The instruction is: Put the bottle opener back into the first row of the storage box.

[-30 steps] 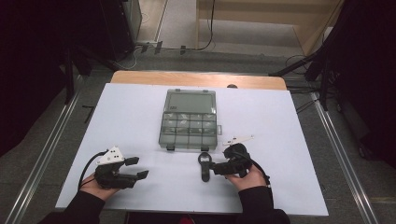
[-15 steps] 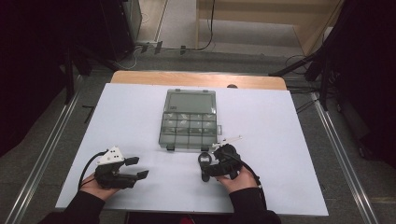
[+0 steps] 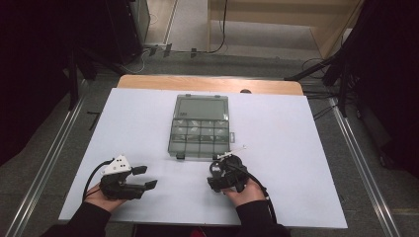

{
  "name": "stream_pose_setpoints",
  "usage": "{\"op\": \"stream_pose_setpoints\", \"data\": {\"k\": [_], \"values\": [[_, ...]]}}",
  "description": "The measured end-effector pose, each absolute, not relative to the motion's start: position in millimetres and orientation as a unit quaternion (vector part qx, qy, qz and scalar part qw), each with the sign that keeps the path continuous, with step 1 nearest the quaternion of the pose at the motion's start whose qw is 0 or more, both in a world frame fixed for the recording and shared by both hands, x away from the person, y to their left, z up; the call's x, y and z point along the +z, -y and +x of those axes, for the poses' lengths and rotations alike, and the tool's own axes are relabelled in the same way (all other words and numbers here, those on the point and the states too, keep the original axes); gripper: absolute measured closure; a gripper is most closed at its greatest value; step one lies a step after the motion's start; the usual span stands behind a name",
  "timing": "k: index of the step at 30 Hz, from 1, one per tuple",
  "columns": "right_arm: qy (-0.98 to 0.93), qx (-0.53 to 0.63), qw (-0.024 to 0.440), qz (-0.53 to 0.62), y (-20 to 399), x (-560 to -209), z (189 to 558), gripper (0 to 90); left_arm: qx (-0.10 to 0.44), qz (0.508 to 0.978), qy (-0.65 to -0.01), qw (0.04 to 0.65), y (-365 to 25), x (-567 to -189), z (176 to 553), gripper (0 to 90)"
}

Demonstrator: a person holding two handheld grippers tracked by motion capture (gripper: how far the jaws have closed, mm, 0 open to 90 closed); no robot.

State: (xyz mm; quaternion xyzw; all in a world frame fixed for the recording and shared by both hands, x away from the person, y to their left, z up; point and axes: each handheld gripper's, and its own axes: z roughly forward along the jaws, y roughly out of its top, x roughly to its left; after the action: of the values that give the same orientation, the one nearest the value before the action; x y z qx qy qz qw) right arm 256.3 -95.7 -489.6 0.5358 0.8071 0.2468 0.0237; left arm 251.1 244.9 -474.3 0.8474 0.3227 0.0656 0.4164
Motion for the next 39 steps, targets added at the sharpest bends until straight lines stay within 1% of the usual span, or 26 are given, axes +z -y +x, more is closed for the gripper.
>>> {"op": "stream_pose_setpoints", "data": {"k": [3, 4, 5, 9, 11, 12, 17, 19, 20, 23, 24, 27, 28, 30, 32, 33, 34, 39], "values": [[-0.806, 0.245, 0.026, 0.538, 94.1, -489.5, 255.8, 28.0, 0.066, 0.848, -0.323, 0.416, -244.8, -474.3, 251.1, 33.4], [-0.807, 0.241, 0.032, 0.539, 92.9, -489.7, 255.3, 30.4, 0.066, 0.848, -0.322, 0.415, -244.8, -474.2, 251.1, 33.4], [-0.807, 0.241, 0.032, 0.539, 92.9, -489.7, 255.3, 30.4, 0.066, 0.849, -0.321, 0.415, -244.8, -474.2, 251.1, 33.4], [-0.802, 0.235, 0.036, 0.547, 92.4, -489.1, 254.7, 35.8, 0.066, 0.849, -0.321, 0.415, -244.7, -474.1, 251.1, 33.4], [-0.803, 0.234, 0.037, 0.547, 92.6, -489.1, 254.6, 36.9, 0.065, 0.848, -0.321, 0.417, -244.7, -474.2, 251.1, 33.4], [-0.807, 0.231, 0.044, 0.542, 92.0, -489.2, 253.7, 39.2, 0.065, 0.848, -0.321, 0.416, -244.7, -474.2, 251.1, 33.4], [-0.809, 0.226, 0.058, 0.539, 90.4, -489.8, 252.2, 40.4, 0.065, 0.848, -0.321, 0.416, -244.6, -474.1, 251.0, 33.4], [-0.807, 0.225, 0.055, 0.542, 90.4, -489.4, 252.0, 41.5, 0.065, 0.848, -0.321, 0.416, -244.7, -474.2, 251.0, 33.4], [-0.807, 0.226, 0.051, 0.543, 91.2, -489.1, 252.3, 43.5, 0.065, 0.848, -0.321, 0.416, -244.6, -474.2, 251.0, 33.4], [-0.808, 0.225, 0.048, 0.542, 93.0, -488.5, 252.9, 45.4, 0.066, 0.849, -0.322, 0.415, -244.5, -474.3, 251.0, 33.4], [-0.81, 0.227, 0.047, 0.538, 94.4, -488.7, 253.5, 47.6, 0.066, 0.848, -0.323, 0.415, -244.7, -474.3, 251.2, 33.4], [-0.813, 0.223, 0.049, 0.536, 95.9, -488.4, 253.8, 53.2, 0.067, 0.848, -0.323, 0.414, -244.8, -474.3, 251.2, 33.4], [-0.813, 0.223, 0.049, 0.536, 95.9, -488.4, 253.8, 53.2, 0.067, 0.848, -0.323, 0.415, -244.8, -474.4, 251.2, 33.4], [-0.815, 0.22, 0.053, 0.533, 97.4, -488.3, 254.3, 57.4, 0.066, 0.848, -0.323, 0.415, -244.7, -474.4, 251.1, 33.4], [-0.816, 0.22, 0.054, 0.532, 97.8, -488.3, 254.4, 58.8, 0.066, 0.849, -0.323, 0.414, -244.7, -474.5, 251.2, 33.4], [-0.817, 0.22, 0.054, 0.53, 98.3, -488.3, 254.7, 60.4, 0.066, 0.849, -0.323, 0.414, -244.7, -474.5, 251.2, 33.4], [-0.818, 0.219, 0.052, 0.53, 99.9, -488.0, 255.4, 63.8, 0.066, 0.848, -0.323, 0.414, -244.7, -474.5, 251.2, 33.4], [-0.825, 0.221, 0.049, 0.518, 103.0, -488.0, 256.6, 65.5, 0.065, 0.848, -0.323, 0.414, -244.7, -474.5, 251.1, 33.4]]}}
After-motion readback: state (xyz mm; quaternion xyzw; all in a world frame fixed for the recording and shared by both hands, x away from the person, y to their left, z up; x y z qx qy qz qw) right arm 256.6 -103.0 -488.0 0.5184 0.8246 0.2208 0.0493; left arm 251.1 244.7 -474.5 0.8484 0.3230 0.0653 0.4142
